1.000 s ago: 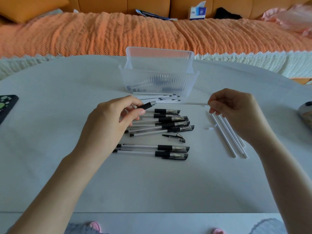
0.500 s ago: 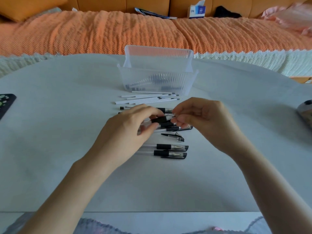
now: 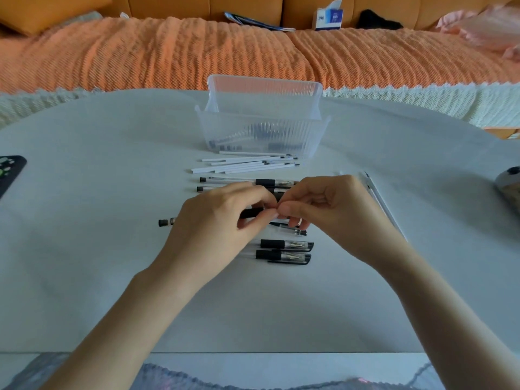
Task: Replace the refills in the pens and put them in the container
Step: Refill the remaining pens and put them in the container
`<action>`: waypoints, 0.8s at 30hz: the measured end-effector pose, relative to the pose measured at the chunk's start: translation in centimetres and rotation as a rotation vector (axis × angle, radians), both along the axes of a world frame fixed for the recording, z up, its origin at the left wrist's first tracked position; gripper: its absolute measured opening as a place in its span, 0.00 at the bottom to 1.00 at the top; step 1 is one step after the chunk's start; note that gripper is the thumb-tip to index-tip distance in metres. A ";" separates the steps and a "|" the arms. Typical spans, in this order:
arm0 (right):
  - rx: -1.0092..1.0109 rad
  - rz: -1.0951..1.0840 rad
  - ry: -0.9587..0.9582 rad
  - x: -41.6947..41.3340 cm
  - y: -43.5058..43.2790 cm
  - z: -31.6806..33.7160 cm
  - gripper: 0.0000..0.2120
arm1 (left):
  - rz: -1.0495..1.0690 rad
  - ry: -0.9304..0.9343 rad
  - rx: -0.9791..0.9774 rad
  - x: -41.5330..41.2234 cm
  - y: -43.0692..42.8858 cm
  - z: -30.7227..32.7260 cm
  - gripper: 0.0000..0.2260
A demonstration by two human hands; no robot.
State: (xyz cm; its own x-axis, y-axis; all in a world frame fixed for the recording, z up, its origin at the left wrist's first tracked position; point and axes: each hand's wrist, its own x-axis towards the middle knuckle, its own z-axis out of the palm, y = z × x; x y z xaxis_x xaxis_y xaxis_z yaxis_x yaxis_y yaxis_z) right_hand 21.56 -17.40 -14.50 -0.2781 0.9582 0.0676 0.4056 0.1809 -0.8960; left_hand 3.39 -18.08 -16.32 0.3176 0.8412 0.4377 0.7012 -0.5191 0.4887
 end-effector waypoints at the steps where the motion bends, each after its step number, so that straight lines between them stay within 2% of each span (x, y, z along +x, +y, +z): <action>1: -0.001 -0.003 -0.014 0.0 0.0 0.0 0.02 | -0.001 0.003 0.006 0.1 0.0 0.0 0.08; 5: 0.026 -0.006 -0.065 0.0 0.0 0.2 0.02 | 0.011 -0.002 0.014 0.2 -0.2 0.0 0.05; 13: 0.180 0.029 -0.238 0.5 0.0 0.3 0.02 | 0.023 -0.006 -0.044 0.4 0.0 0.0 0.07; 16: 0.242 -0.050 -0.264 1.7 0.3 0.4 0.06 | 0.085 -0.032 -0.062 -0.3 0.5 0.1 0.06; 19: 0.255 -0.142 -0.248 3.6 0.8 1.1 0.05 | 0.108 -0.073 -0.060 -1.1 0.9 0.2 0.06; 24: 0.209 -0.270 -0.552 6.5 1.8 0.6 0.10 | 0.078 -0.058 -0.080 -0.7 0.5 0.1 0.06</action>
State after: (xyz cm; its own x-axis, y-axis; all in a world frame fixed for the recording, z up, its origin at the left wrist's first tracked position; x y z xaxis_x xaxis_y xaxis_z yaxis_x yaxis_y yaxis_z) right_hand 28.03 -15.59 -13.95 -0.0767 0.9814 0.1758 0.8519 0.1561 -0.4998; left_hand 2.74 -17.56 -16.23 0.2257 0.8955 0.3836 0.7076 -0.4213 0.5672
